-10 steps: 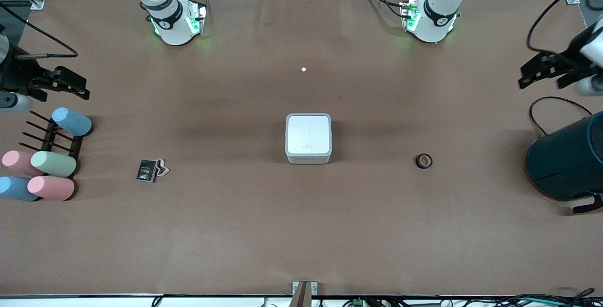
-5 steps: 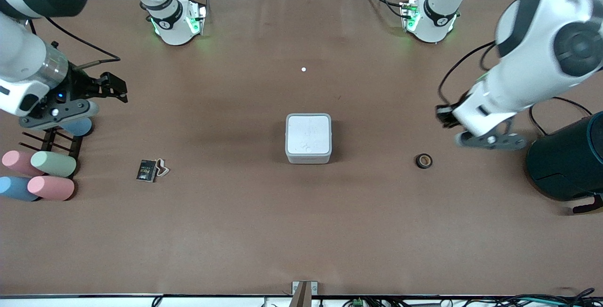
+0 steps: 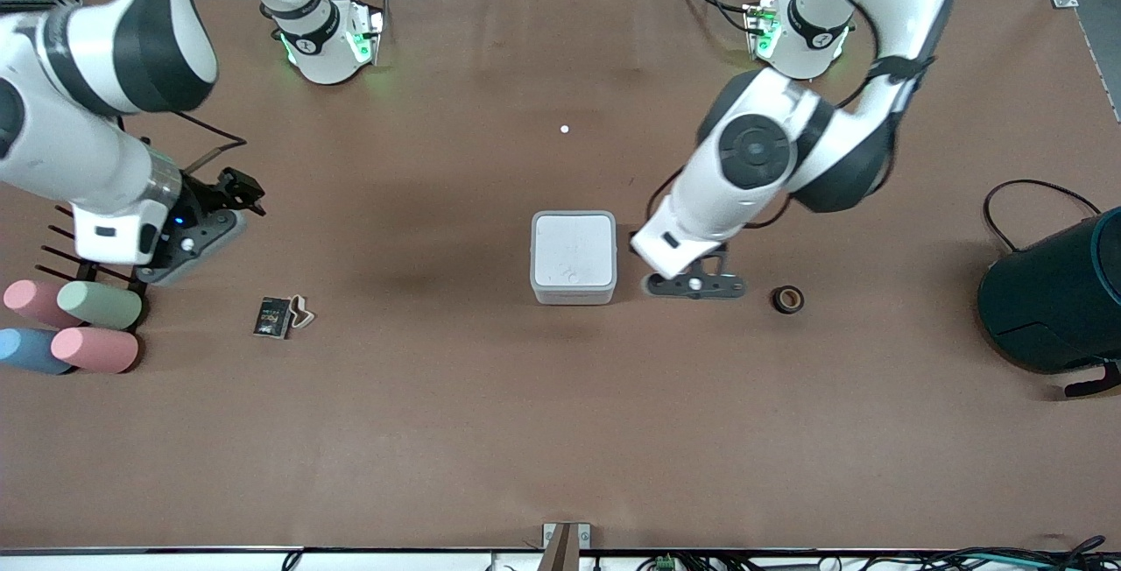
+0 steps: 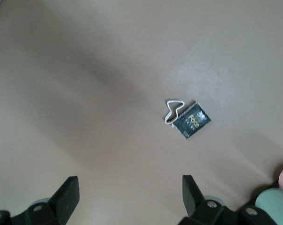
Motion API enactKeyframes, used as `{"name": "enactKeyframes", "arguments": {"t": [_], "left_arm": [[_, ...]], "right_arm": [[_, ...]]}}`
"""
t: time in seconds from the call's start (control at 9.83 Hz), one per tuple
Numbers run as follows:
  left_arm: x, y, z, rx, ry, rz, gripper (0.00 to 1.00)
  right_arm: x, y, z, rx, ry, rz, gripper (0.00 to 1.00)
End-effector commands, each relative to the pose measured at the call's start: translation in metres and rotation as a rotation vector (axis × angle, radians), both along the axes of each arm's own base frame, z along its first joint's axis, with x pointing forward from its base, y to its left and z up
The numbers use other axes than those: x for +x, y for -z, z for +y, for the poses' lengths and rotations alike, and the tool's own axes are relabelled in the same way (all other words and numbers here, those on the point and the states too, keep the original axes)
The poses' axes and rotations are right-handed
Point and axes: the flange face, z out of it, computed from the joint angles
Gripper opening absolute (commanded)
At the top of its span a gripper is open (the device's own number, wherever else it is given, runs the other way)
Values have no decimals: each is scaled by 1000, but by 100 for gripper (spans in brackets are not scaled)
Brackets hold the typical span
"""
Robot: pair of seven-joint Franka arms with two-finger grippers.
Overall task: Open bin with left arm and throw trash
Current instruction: 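Flip open the white bin lid with the left gripper while the right gripper descends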
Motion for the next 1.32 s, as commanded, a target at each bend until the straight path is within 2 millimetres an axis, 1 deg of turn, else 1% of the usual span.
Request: {"name": "enactKeyframes", "arguments": {"t": [0.0,0.2,0.31,0.41,0.51,0.71,0.81,0.92,1.02,1.12,1.22], "left_arm": [[8,24,-25,-39,-72,-27,0],[-10,49,-60,-51,-28,-31,0],[-14,61,-66,-49,-20,-24,0],[-18,74,-73,-50,-11,-19,0],[-21,87,-76,-45,-5,-3,0],[-29,88,-85,-26,27,-20,0],[-29,97,-84,-10,37,-19,0],[-29,102,-84,-6,38,-15,0],[-26,93,-81,-10,34,-24,0],[-22,90,-77,-10,26,-30,0],[-29,101,-84,-4,38,-16,0]], "right_arm": [[14,38,-12,27,-174,-7,97],[24,86,-26,47,-326,-31,97],[31,111,-41,50,-337,-25,97],[40,133,-45,54,-352,-48,97],[46,150,-38,50,-372,-69,97],[47,195,-44,57,-359,-16,95],[51,203,-35,54,-372,-43,95],[52,217,-27,50,-385,-56,95],[53,229,-34,49,-378,-51,94],[52,239,-32,50,-379,-50,92],[52,243,-32,49,-380,-50,90]]}}
